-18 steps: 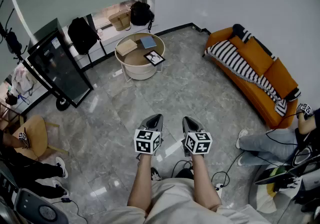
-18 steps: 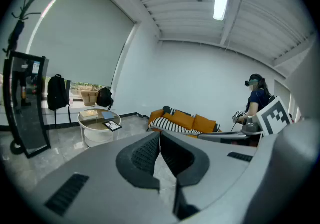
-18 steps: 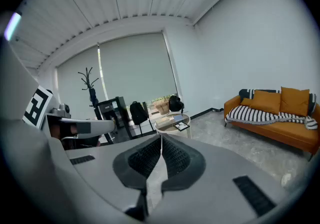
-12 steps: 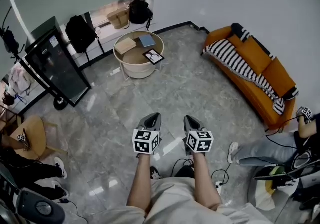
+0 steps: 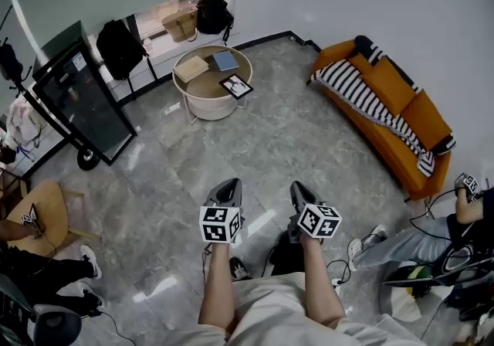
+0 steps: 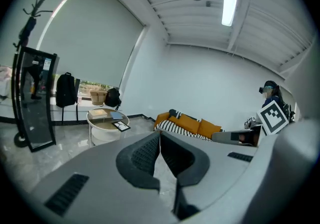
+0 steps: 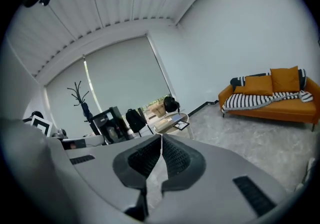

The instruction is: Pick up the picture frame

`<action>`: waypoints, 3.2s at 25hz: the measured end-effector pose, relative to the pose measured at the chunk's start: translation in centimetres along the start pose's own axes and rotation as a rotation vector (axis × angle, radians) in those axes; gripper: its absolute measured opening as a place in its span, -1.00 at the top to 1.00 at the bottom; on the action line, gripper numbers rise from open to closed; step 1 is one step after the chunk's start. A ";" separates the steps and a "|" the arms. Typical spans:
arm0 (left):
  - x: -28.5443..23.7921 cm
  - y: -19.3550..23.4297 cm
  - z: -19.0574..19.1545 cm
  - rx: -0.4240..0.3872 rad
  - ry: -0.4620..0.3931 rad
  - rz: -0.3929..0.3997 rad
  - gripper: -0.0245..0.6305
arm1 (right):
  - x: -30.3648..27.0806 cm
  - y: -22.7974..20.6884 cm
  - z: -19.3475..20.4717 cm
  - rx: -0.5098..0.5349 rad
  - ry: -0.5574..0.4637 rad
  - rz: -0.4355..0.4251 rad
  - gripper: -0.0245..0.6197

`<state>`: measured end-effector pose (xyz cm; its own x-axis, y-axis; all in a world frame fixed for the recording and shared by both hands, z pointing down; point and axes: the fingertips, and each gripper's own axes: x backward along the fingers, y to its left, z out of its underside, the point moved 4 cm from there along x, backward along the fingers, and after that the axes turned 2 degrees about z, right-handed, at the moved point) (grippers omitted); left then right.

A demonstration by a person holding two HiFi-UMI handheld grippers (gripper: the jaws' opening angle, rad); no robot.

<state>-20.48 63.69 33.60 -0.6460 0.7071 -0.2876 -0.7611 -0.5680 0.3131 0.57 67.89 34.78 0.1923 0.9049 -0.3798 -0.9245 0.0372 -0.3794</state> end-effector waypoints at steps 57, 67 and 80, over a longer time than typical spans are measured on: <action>-37.5 7.7 -13.8 -0.086 0.104 -0.152 0.86 | -34.4 -17.3 -21.0 0.009 0.109 -0.182 0.80; -42.9 11.3 -16.6 -0.081 0.117 -0.142 0.86 | -40.2 -18.6 -23.7 -0.020 0.108 -0.162 0.80; -50.7 19.1 -21.8 -0.050 0.134 -0.144 0.86 | -50.6 -16.8 -27.4 -0.031 0.139 -0.219 0.80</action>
<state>-3.52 7.88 34.43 -0.5301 0.7219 -0.4449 -0.8457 -0.4881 0.2156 15.38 9.81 37.21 0.4323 0.8094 -0.3974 -0.8458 0.2112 -0.4899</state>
